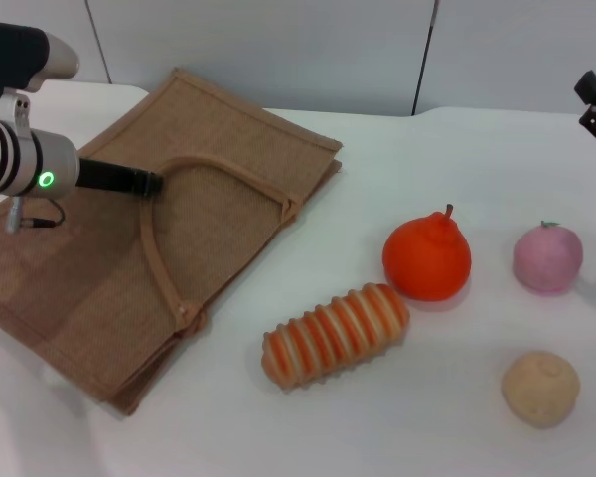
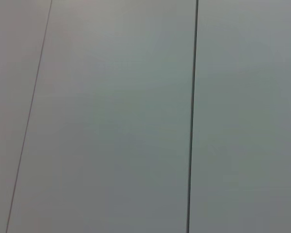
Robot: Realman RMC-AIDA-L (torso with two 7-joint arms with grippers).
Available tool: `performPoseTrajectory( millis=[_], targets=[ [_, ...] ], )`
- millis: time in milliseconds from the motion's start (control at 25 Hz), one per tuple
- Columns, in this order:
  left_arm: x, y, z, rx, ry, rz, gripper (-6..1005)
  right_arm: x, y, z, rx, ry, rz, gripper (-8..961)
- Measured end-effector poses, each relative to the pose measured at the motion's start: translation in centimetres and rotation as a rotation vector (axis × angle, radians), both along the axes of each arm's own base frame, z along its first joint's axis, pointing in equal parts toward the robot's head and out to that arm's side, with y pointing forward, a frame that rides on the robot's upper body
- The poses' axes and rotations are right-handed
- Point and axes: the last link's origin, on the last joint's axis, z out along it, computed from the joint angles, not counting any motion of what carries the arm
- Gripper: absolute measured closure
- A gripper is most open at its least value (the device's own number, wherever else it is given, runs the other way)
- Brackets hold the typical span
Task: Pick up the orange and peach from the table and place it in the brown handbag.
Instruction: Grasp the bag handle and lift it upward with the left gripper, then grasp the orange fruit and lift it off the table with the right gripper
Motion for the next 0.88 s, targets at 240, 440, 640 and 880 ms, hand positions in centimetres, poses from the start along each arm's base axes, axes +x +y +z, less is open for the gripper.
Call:
performPoseTrajectory(
  millis=[240, 440, 640, 880],
  targets=[
    [0.1, -0.2, 0.0, 0.027, -0.065, -0.025, 886, 0.1, -0.1, 0.0, -0.003, -0.001, -0.002, 181],
    [1.0, -1.1, 0.4, 0.049, -0.222, -0.126, 887, 0.0, -0.2, -0.3, -0.021, -0.013, 0.009, 185],
    [1.9, -2.2, 1.3, 0.083, -0.368, -0.245, 887, -1.1, -0.1, -1.5, -0.105, -0.07, 0.074, 189],
    [2.8, -3.7, 2.7, 0.206, -0.517, -0.409, 887, -2.6, 0.6, -3.6, -0.27, -0.183, 0.157, 193]
  ],
)
